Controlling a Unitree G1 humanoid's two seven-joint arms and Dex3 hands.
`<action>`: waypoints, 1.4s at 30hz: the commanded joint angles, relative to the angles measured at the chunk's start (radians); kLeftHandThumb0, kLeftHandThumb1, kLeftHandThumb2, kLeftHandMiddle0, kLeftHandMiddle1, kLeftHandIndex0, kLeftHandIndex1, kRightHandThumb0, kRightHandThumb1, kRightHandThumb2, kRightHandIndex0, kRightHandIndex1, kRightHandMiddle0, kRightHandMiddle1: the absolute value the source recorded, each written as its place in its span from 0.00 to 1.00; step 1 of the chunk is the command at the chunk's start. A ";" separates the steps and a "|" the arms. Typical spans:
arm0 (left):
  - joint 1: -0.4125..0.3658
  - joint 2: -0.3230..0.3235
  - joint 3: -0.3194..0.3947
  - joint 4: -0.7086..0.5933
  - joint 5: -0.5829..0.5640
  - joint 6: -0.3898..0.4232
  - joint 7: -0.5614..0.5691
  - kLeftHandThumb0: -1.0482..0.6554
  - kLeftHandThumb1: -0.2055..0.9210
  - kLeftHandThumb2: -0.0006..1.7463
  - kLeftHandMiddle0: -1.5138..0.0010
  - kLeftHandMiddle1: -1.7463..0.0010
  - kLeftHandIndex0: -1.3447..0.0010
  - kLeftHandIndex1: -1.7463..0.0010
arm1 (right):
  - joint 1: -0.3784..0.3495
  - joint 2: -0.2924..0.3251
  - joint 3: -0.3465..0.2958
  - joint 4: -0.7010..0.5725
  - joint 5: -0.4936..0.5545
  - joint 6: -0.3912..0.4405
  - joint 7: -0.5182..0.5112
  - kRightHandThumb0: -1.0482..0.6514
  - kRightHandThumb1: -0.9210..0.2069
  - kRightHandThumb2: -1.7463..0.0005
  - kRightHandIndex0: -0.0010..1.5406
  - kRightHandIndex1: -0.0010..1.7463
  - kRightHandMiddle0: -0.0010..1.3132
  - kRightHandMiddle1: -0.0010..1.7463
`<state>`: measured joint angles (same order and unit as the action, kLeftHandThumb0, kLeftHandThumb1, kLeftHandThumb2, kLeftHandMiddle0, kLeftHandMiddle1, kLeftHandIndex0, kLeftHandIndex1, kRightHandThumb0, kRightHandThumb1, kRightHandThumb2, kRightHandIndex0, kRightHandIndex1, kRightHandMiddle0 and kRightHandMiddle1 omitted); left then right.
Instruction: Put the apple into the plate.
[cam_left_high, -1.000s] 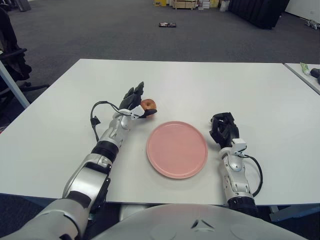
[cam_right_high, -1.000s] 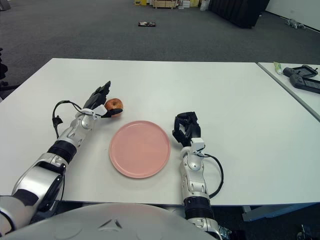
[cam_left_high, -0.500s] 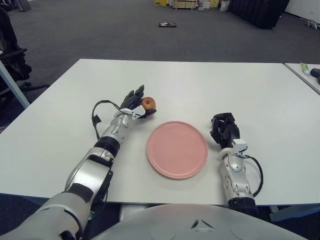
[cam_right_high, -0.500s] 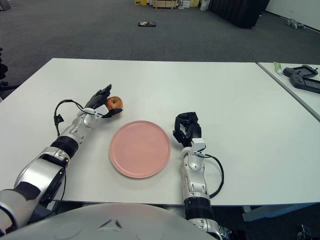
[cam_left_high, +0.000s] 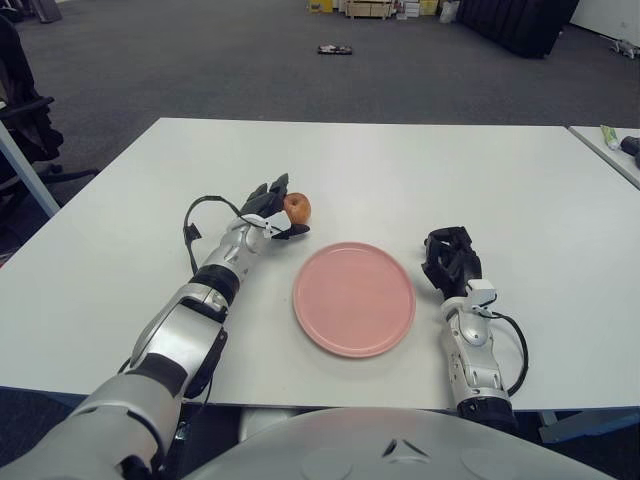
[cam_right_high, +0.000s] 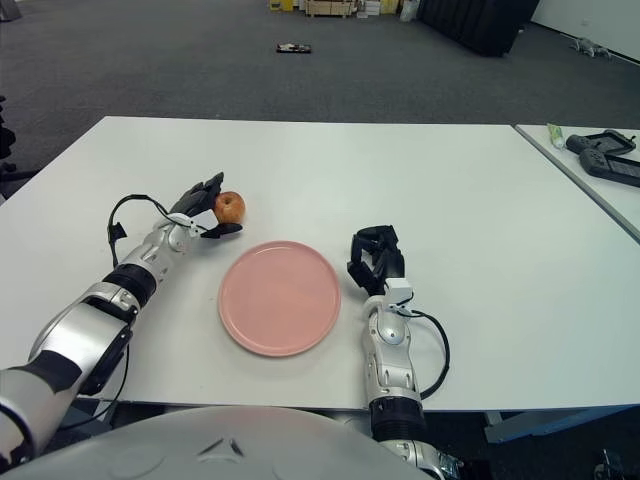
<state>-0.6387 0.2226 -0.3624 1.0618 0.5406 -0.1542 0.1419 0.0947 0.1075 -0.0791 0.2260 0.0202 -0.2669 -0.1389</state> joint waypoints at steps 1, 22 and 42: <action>-0.002 0.008 -0.017 0.037 0.010 0.002 -0.016 0.03 0.95 0.18 1.00 1.00 1.00 1.00 | 0.005 0.001 -0.004 -0.006 0.001 0.025 -0.008 0.41 0.10 0.61 0.36 0.72 0.20 1.00; -0.040 0.014 -0.120 0.115 0.081 -0.103 0.044 0.06 0.94 0.23 0.97 0.76 1.00 0.55 | 0.023 0.001 0.003 -0.041 -0.012 0.045 -0.019 0.40 0.11 0.60 0.34 0.72 0.20 1.00; -0.041 0.016 -0.139 0.159 0.105 -0.198 0.254 0.24 0.53 0.55 0.72 0.04 0.73 0.01 | 0.027 0.007 0.000 -0.054 -0.002 0.059 -0.023 0.41 0.08 0.63 0.35 0.72 0.18 1.00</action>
<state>-0.6846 0.2379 -0.4954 1.2105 0.6343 -0.3402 0.3675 0.1180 0.1086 -0.0748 0.1772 0.0142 -0.2242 -0.1560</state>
